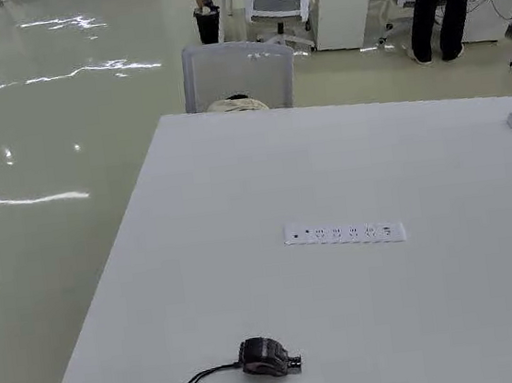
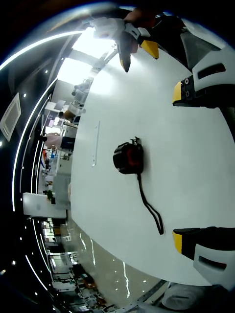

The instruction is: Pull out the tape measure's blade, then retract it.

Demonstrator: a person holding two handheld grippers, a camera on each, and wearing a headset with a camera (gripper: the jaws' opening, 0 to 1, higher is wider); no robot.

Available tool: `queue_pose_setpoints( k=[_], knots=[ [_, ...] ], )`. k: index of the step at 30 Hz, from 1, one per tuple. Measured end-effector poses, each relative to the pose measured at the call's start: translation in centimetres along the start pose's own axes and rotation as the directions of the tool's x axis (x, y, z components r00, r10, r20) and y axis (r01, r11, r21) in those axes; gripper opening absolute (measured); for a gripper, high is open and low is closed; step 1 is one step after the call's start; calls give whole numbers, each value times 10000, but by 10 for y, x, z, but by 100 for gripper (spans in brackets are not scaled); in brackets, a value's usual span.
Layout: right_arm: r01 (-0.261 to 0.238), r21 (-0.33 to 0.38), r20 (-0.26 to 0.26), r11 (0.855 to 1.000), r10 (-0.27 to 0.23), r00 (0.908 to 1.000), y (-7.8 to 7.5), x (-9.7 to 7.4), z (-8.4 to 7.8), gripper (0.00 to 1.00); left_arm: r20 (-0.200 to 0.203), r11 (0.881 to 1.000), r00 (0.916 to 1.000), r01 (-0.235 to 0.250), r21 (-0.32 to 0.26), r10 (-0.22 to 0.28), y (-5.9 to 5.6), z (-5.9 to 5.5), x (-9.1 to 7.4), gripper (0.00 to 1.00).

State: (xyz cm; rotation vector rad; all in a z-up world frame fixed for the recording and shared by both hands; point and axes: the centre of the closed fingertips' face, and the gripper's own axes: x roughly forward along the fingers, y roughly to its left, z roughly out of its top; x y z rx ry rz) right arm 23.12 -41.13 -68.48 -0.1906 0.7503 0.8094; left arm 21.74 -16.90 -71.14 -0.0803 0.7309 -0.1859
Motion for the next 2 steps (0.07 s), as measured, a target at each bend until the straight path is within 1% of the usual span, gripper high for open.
queue_pose_setpoints(
  k=[2],
  knots=[
    [-19,10,-10,10000,19,10000,1,0,0,90,16,10000,10000,1,-16,-1,0,2,0,100]
  ],
)
